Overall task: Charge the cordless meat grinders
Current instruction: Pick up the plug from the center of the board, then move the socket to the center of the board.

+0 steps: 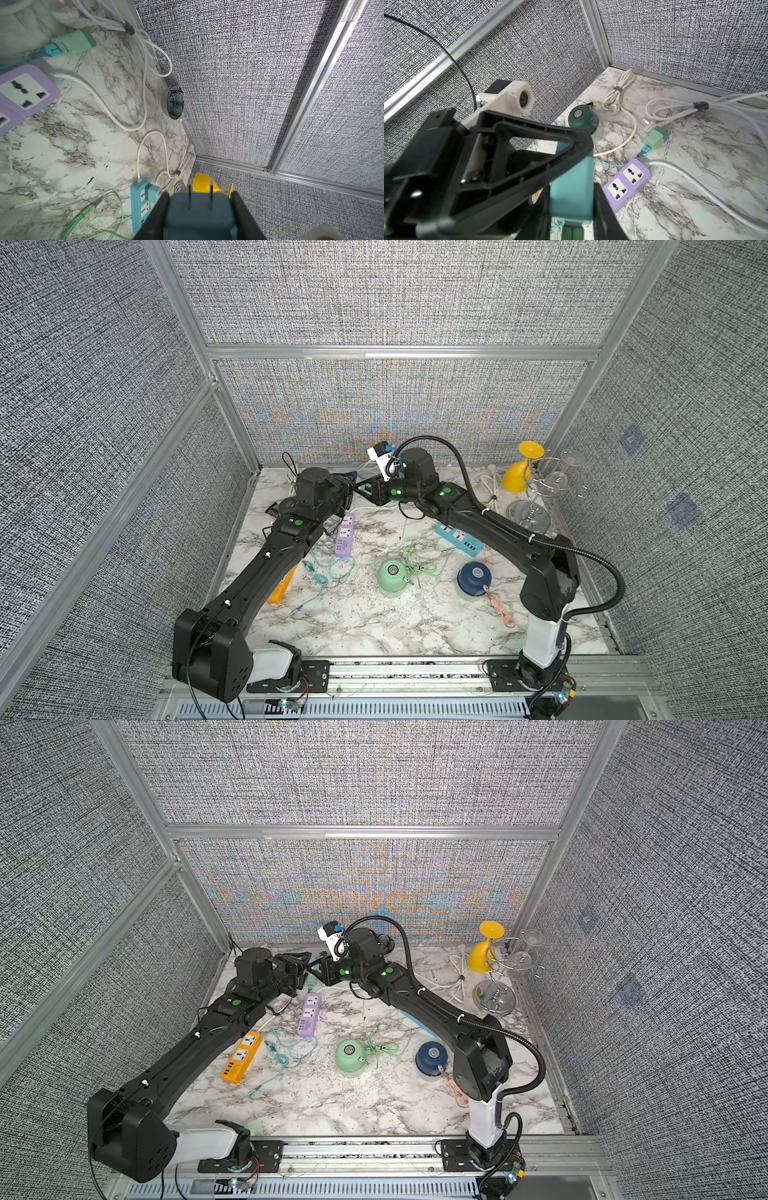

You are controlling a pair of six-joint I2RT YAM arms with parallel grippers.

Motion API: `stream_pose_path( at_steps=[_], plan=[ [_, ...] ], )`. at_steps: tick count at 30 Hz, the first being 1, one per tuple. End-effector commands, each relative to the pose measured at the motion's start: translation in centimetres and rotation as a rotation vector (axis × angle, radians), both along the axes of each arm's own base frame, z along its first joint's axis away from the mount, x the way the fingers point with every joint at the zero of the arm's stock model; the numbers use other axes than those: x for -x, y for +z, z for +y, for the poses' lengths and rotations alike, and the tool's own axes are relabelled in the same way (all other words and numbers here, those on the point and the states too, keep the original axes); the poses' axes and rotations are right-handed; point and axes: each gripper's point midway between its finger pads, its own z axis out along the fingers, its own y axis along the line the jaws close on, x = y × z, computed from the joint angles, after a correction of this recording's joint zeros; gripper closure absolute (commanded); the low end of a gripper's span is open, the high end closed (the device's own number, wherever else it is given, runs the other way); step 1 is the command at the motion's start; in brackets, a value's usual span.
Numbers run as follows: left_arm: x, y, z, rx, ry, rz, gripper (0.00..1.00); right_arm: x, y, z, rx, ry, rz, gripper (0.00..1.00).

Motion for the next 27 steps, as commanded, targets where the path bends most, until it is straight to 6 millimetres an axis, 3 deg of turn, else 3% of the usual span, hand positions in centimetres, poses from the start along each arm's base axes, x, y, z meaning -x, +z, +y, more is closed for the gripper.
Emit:
stream_pose_path(
  at_steps=[1, 2, 5, 6, 11, 13, 16, 20, 24, 27],
  plan=[
    [0.1, 1.7, -0.8, 0.048, -0.035, -0.054, 1.0, 1.8, 1.7, 1.4, -0.083, 0.113, 0.028, 0.93],
    [0.1, 1.6, -0.8, 0.048, -0.036, -0.052, 0.98, 1.9, 1.7, 1.5, -0.087, 0.119, 0.035, 0.99],
    [0.4, 1.8, -0.3, 0.019, -0.025, -0.062, 0.38, 1.8, 1.8, 1.3, -0.085, 0.121, 0.047, 1.0],
    [0.7, 1.9, 0.3, -0.007, -0.006, -0.072, 0.25, 1.6, 1.6, 1.1, -0.072, 0.11, 0.05, 1.0],
    [3.5, 1.1, 6.1, -0.209, 0.131, -0.071, 0.02, 0.3, -0.9, -1.7, 0.082, 0.028, 0.117, 1.0],
    [5.0, 0.0, 8.2, -0.317, 0.174, -0.056, 0.01, 0.1, -2.1, -3.1, 0.15, 0.007, 0.158, 1.0],
    [6.4, -2.3, 9.7, -0.512, 0.143, -0.027, 0.1, 0.2, -3.8, -4.6, 0.243, 0.003, 0.229, 1.0],
    [6.0, -7.8, 9.2, -0.718, -0.013, 0.081, 0.49, 1.0, -5.2, -5.7, 0.346, 0.009, 0.303, 1.0],
    [4.6, -14.1, 8.3, -0.772, -0.115, 0.215, 0.51, 2.2, -6.1, -5.9, 0.405, 0.025, 0.351, 1.0],
    [3.9, -17.6, 8.2, -0.812, -0.154, 0.325, 0.42, 3.3, -6.9, -5.9, 0.452, 0.034, 0.351, 1.0]
  ],
)
